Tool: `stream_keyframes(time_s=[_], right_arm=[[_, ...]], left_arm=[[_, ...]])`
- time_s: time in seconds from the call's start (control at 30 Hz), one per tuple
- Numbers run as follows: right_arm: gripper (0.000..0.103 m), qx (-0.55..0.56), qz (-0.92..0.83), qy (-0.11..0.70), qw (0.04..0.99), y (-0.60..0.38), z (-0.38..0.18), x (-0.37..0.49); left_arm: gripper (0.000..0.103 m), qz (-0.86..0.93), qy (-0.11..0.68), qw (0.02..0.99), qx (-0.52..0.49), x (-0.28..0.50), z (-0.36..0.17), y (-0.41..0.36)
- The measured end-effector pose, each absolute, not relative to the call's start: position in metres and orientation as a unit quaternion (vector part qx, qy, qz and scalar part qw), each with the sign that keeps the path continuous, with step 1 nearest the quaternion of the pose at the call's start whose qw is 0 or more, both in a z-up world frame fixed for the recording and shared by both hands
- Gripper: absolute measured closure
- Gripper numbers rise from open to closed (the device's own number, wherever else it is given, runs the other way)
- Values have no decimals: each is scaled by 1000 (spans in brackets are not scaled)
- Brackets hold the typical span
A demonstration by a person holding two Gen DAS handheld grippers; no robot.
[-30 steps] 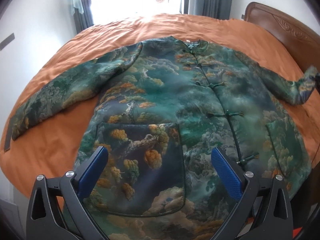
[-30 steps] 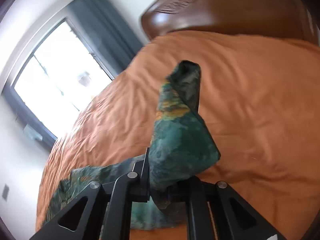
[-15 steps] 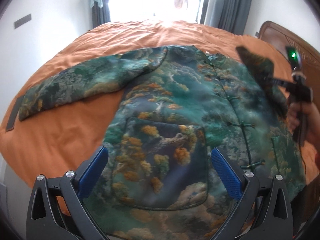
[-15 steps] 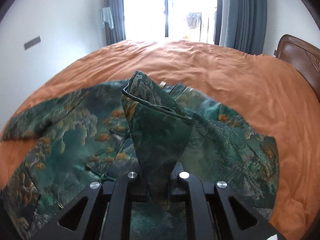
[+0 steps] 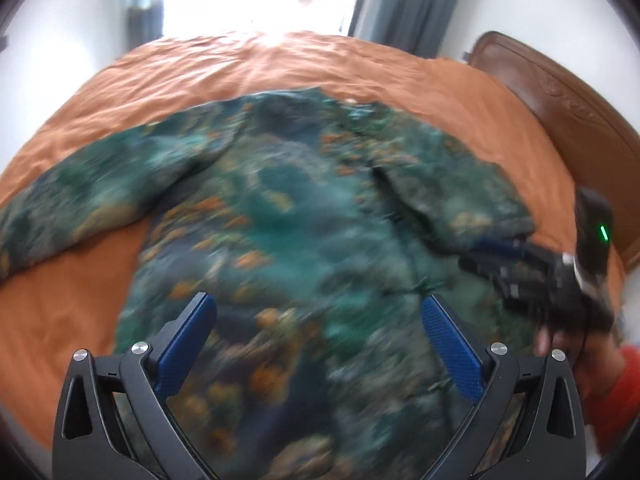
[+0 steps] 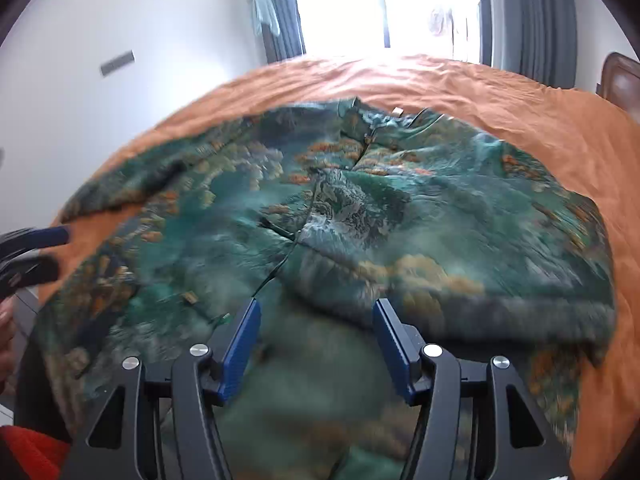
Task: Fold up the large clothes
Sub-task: 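Grasp a sleeve with the right tool and fold it across the jacket front, then grasp the other sleeve with the left tool and fold it across the front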
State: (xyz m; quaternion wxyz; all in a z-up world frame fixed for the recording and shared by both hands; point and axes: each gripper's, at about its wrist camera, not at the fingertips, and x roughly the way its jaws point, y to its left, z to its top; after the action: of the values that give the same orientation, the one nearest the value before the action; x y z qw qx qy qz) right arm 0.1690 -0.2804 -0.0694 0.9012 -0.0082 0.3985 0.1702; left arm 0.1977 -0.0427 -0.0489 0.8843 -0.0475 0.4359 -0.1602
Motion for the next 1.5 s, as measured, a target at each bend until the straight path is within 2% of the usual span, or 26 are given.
stream_keyframes(time_s=[0.23, 0.33, 0.43, 0.5, 0.53, 0.57, 0.77, 0.87, 1.2, 1.37, 1.5], right_arm=[[44, 59, 157, 344, 924, -315, -47, 85], [44, 56, 147, 338, 928, -325, -43, 60], [44, 50, 141, 338, 929, -337, -38, 48], [44, 41, 135, 336, 931, -344, -34, 47], [44, 38, 131, 335, 932, -348, -32, 48], [44, 38, 128, 335, 933, -353, -30, 48], [44, 49, 114, 335, 934, -383, -15, 84], [44, 37, 96, 336, 936, -402, -10, 129], [50, 126, 21, 424, 897, -478, -64, 323], [50, 130, 20, 488, 863, -478, -107, 359], [50, 124, 22, 491, 862, -474, -109, 351]], left_arm=[[1, -245, 502, 828, -49, 304, -78, -136], [6, -232, 530, 814, -57, 334, -98, -157], [34, -224, 558, 796, -72, 350, -115, -171], [67, -211, 569, 793, -63, 354, -121, -176], [75, -195, 568, 798, -49, 354, -121, -178], [97, -191, 562, 804, -40, 356, -118, -179], [97, -186, 505, 841, -55, 381, -71, -160], [97, -173, 485, 856, -49, 390, -62, -150], [96, -154, 503, 850, -36, 391, -112, -139], [95, -153, 504, 849, -33, 393, -122, -141], [94, -153, 503, 850, -29, 395, -126, -143]])
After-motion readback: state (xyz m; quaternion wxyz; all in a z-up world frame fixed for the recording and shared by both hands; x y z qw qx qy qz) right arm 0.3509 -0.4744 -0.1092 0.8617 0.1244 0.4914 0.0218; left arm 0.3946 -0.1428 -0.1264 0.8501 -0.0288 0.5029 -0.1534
